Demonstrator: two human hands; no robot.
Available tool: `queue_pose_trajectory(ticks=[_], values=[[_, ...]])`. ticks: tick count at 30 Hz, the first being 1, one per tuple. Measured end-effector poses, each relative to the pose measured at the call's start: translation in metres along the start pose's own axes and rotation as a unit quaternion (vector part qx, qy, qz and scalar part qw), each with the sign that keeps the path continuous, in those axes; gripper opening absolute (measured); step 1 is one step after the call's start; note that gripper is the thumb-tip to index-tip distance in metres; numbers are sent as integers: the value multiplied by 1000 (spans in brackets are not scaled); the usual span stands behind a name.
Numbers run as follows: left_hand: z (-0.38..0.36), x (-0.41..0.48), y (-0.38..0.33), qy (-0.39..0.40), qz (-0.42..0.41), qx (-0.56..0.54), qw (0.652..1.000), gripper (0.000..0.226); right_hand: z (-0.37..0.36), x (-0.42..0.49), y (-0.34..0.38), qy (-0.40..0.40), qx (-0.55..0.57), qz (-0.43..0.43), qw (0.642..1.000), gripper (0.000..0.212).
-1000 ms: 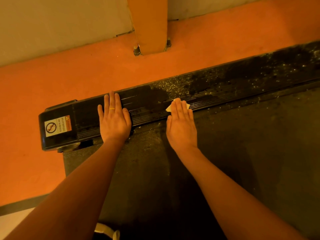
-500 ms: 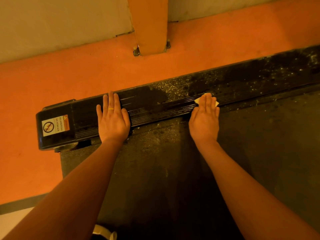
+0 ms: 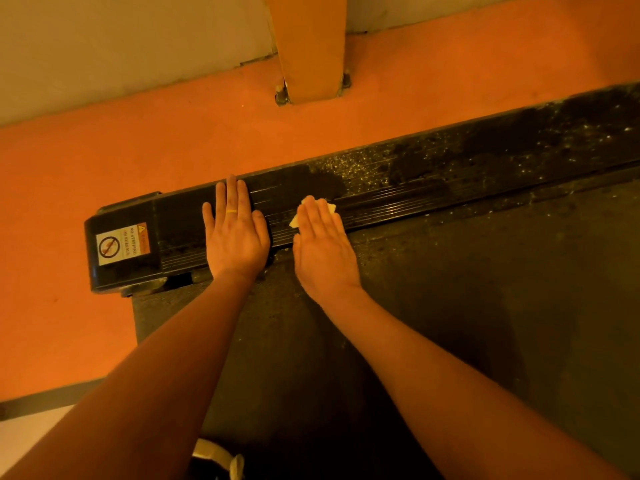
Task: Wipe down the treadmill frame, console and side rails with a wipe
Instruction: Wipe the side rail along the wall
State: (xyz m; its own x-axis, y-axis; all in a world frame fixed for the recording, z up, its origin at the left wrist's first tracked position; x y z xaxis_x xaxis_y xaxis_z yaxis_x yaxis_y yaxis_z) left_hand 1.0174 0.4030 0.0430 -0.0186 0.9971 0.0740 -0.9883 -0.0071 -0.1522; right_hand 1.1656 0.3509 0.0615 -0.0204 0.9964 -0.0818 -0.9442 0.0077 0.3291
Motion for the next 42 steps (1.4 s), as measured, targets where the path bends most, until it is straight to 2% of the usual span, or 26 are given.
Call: queue_pose_trajectory(ticks=[3, 9, 13, 15, 19, 22, 28, 34, 36, 40, 42], values=[[1, 1, -1, 2, 3, 2, 1000, 60, 7, 5, -18, 3, -22, -3, 1000, 62], [1, 1, 0, -1, 1, -6, 1000, 62, 22, 5, -47, -28, -1, -94, 995, 60], [1, 1, -1, -2, 3, -5, 1000, 64, 13, 2, -29, -8, -5, -20, 1000, 60], [1, 1, -1, -2, 3, -5, 1000, 64, 15, 5, -39, -11, -14, -11, 1000, 60], [2, 0, -1, -1, 1, -3, 1000, 64, 29, 8, -79, -57, -8, -113, 992, 57], [1, 0, 0, -2, 1, -7, 1000, 63, 29, 10, -79, -56, -6, -143, 988, 55], [2, 0, -1, -3, 1, -8, 1000, 64, 18, 4, -52, -29, -14, -61, 998, 58], [2, 0, -1, -2, 0, -5, 1000, 65, 39, 15, -124, -83, -30, -209, 974, 56], [1, 1, 0, -3, -1, -6, 1000, 65, 41, 15, -120, -89, -22, -232, 968, 56], [0, 0, 0, -3, 0, -7, 1000, 64, 27, 4, -84, -71, -22, -168, 983, 56], [1, 0, 0, -4, 0, -6, 1000, 63, 28, 5, -91, -64, -27, -158, 985, 56]])
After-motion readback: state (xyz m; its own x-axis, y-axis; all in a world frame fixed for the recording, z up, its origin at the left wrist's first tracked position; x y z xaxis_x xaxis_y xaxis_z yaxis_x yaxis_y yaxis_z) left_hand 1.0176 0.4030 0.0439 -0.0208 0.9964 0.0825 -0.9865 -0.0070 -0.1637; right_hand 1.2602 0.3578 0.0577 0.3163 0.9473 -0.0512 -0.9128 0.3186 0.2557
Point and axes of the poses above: each hand's wrist, its own x-axis towards the middle knuckle, its own z-axis out of the back of the hand, y = z × x, the point moved 3 cm from there along x, towards the middle knuckle, and after that the axes turned 11 degrees about -y, right-handed, at the moved point
